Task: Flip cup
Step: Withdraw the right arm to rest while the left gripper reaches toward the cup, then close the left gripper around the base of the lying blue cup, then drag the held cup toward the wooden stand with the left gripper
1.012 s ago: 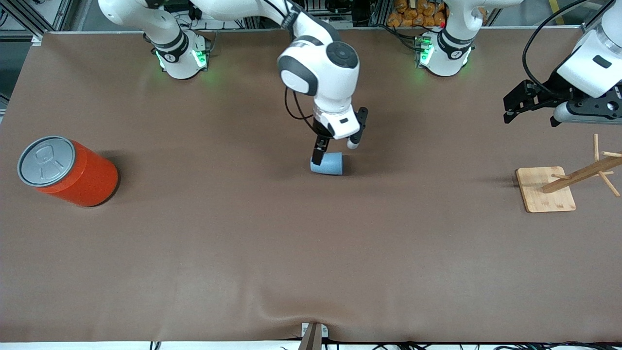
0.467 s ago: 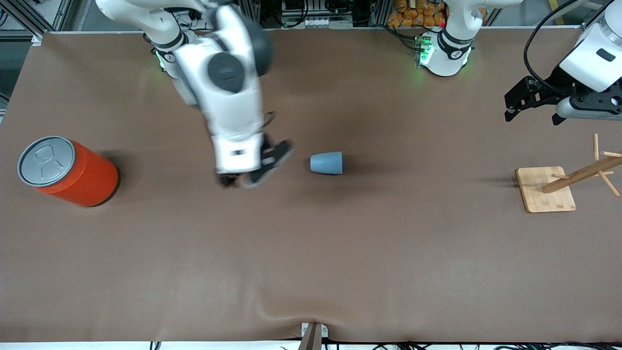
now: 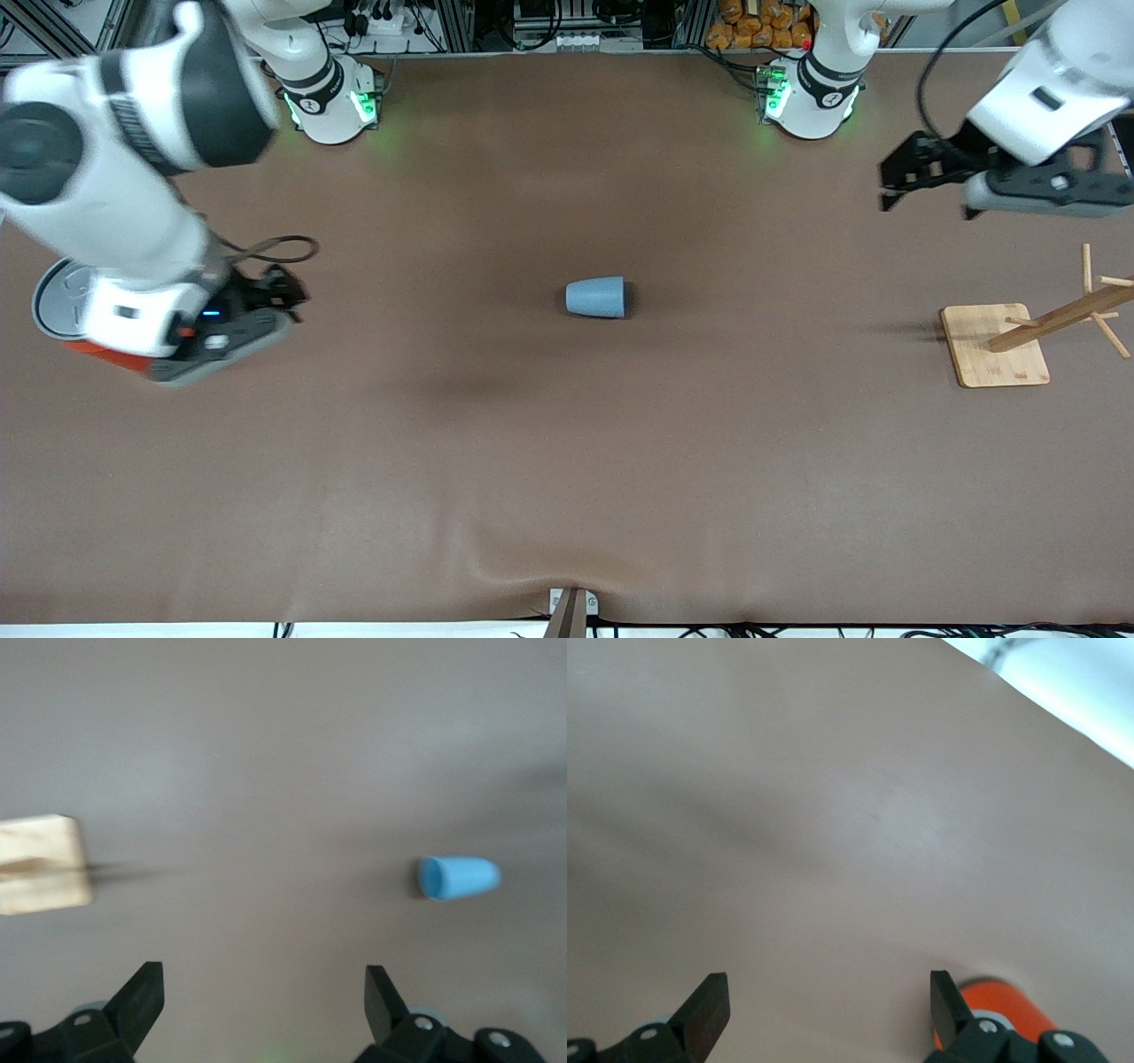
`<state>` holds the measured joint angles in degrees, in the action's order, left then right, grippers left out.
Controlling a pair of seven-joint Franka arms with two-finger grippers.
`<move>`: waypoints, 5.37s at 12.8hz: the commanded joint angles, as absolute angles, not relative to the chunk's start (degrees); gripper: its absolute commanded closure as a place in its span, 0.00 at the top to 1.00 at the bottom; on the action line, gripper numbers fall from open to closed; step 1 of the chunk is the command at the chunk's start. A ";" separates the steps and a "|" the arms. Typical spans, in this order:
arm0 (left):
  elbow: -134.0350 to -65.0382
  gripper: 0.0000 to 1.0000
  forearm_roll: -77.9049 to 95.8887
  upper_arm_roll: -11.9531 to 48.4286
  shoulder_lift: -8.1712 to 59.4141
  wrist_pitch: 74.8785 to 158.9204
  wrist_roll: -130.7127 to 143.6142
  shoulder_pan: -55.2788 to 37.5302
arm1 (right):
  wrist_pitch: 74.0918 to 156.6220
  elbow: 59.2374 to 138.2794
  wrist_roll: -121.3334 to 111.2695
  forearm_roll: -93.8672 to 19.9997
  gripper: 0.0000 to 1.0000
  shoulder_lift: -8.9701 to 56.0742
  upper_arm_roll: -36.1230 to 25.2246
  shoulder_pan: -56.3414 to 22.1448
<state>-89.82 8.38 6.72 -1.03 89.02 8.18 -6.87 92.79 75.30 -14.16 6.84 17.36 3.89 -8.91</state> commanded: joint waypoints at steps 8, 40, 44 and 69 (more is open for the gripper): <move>-102.99 1.00 28.92 9.13 7.56 103.70 7.74 -6.94 | 90.24 90.41 7.21 -1.66 1.00 1.16 4.49 3.16; -123.93 0.67 99.05 13.45 29.79 130.43 -50.01 -15.90 | 84.73 83.85 2.99 0.44 1.00 -1.32 3.78 2.11; -121.64 0.62 100.37 13.45 32.25 130.52 -50.88 -16.87 | 83.94 83.85 3.08 1.05 1.00 -1.32 3.78 2.02; -113.20 0.00 54.80 7.92 25.94 144.05 -17.42 -11.34 | 83.50 83.58 3.25 2.28 1.00 -0.97 3.96 1.41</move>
<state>-111.71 61.24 9.13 28.38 143.61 -21.27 -10.91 84.61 85.50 3.69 1.62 -2.10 3.91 1.74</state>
